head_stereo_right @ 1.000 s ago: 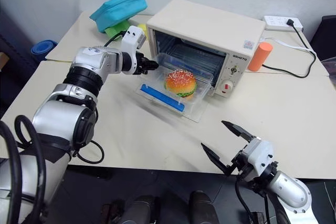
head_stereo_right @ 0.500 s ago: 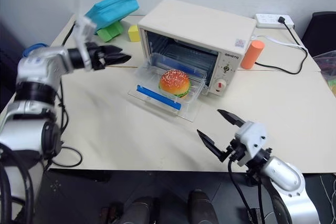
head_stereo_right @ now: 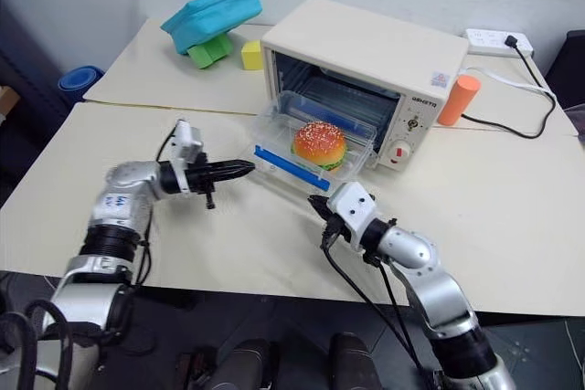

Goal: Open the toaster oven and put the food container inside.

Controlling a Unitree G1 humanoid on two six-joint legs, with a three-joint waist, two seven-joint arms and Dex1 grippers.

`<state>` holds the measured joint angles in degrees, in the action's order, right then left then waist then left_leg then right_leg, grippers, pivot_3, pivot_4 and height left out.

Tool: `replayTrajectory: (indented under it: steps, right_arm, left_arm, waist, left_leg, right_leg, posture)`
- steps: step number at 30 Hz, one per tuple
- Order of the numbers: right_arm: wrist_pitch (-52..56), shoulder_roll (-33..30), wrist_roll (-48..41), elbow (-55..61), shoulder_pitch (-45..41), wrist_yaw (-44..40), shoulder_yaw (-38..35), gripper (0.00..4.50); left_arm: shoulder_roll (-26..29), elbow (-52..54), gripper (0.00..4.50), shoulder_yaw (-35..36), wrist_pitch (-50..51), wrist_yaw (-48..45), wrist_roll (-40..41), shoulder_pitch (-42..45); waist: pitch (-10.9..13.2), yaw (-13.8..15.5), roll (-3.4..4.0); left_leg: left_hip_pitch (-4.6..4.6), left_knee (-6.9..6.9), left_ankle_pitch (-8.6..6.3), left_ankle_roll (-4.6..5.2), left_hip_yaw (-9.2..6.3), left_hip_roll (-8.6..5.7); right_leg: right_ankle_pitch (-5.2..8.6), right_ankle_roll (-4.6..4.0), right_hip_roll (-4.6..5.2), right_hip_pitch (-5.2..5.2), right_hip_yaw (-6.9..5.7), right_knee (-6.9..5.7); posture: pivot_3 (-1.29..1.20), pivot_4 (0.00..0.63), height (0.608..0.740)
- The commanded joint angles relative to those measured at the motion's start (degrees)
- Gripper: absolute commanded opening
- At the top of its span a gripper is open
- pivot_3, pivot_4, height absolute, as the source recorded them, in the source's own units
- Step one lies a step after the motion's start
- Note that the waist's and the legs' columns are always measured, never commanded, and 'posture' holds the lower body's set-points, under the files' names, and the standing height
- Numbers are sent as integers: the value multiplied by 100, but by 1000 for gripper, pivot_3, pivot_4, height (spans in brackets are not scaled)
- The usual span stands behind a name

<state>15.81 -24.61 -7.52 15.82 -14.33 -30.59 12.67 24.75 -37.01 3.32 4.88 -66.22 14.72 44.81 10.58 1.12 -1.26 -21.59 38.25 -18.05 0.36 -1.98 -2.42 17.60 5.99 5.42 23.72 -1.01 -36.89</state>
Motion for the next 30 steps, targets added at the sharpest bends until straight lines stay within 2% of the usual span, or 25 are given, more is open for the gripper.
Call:
replayTrajectory:
  steps: [1,16,21,26,30]
  right_arm:
    - [-241,106,296,-244,-283,252,-151,37]
    - [-1147,514,563,-2533,-1972,430,-524,37]
    - [-1437,738,623,-3244,-2426,544,-644,37]
    - [-1752,809,784,-4008,-2872,973,-803,37]
    - [-1476,911,482,-3549,-2714,591,-801,37]
  left_arm:
    - [-198,-18,0,26,-136,387,-25,227]
    - [-1264,-1838,0,247,-1085,2392,-288,1471]
    - [-1407,-2506,0,317,-1294,2853,-401,1935]
    - [-1582,-2966,0,423,-1382,3035,-417,2271]
    - [-1479,-2892,0,380,-1448,2792,-461,2198]
  waist:
    - [0,-39,0]
    - [0,-127,0]
    - [0,-144,0]
    - [0,-143,0]
    - [0,-144,0]
  left_leg:
    - [1,-1,0,1,7,1]
    - [4,-3,1,-2,10,3]
    - [4,-6,2,-2,11,3]
    - [3,-8,2,-3,15,2]
    - [3,-8,2,-4,16,2]
  right_leg:
    - [0,0,0,2,-4,0]
    - [-1,1,-5,5,-10,-6]
    - [-1,1,-4,7,-10,-4]
    - [-1,1,-2,11,-9,-5]
    - [-1,2,0,12,-8,-5]
  posture:
    - [0,150,740]
    - [0,150,740]
    - [0,150,740]
    - [0,150,740]
    - [0,150,740]
